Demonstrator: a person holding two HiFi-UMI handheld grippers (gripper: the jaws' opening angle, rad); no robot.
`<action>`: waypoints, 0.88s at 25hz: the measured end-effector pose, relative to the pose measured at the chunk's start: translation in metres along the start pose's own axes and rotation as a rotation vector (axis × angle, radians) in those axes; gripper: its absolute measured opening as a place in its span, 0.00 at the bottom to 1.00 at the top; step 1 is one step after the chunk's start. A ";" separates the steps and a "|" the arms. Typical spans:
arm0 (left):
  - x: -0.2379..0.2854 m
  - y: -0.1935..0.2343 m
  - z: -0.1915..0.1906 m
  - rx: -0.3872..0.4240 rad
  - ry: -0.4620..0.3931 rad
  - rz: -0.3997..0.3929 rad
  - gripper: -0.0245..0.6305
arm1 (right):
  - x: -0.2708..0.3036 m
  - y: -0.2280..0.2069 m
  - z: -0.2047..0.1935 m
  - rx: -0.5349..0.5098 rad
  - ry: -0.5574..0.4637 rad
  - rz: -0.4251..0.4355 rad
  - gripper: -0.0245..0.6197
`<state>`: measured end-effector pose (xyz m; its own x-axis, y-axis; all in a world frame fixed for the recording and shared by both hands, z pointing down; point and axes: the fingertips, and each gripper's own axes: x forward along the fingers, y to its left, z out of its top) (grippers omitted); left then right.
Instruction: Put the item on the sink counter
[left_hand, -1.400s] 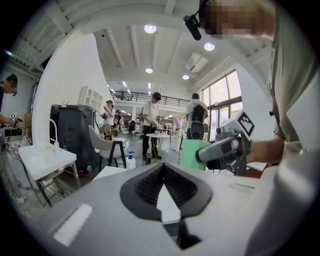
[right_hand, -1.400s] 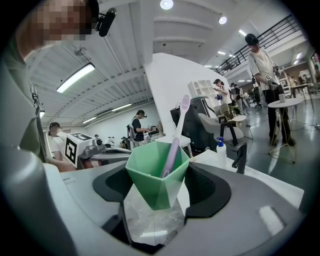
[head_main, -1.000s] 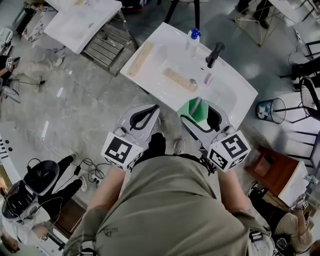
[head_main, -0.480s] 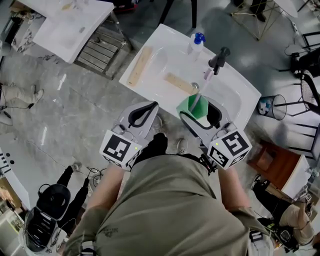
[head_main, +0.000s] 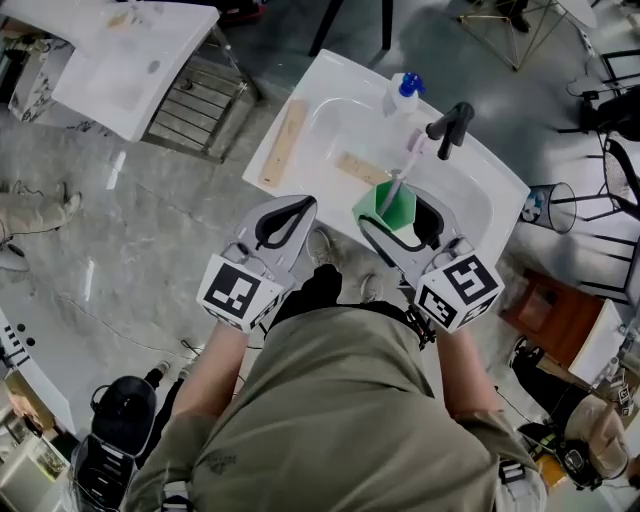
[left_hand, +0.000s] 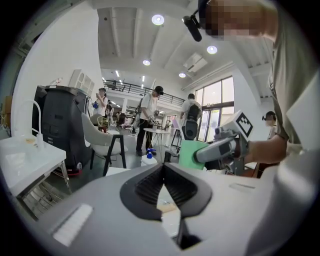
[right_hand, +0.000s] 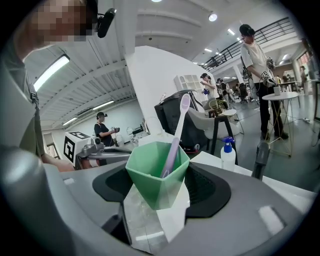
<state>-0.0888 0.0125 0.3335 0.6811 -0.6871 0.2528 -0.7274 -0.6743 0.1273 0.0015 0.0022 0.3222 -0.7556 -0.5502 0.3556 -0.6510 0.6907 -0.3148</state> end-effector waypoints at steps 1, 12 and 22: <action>0.001 0.004 0.001 0.001 0.000 -0.004 0.05 | 0.004 -0.001 0.001 0.000 0.001 -0.004 0.52; 0.011 0.042 0.001 -0.005 0.006 -0.046 0.05 | 0.043 -0.011 0.010 -0.012 0.008 -0.050 0.52; 0.024 0.064 -0.007 -0.033 0.012 -0.064 0.05 | 0.078 -0.031 0.012 -0.045 0.018 -0.079 0.52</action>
<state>-0.1197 -0.0447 0.3543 0.7253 -0.6396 0.2546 -0.6851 -0.7071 0.1750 -0.0380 -0.0679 0.3495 -0.7001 -0.5960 0.3933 -0.7046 0.6660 -0.2451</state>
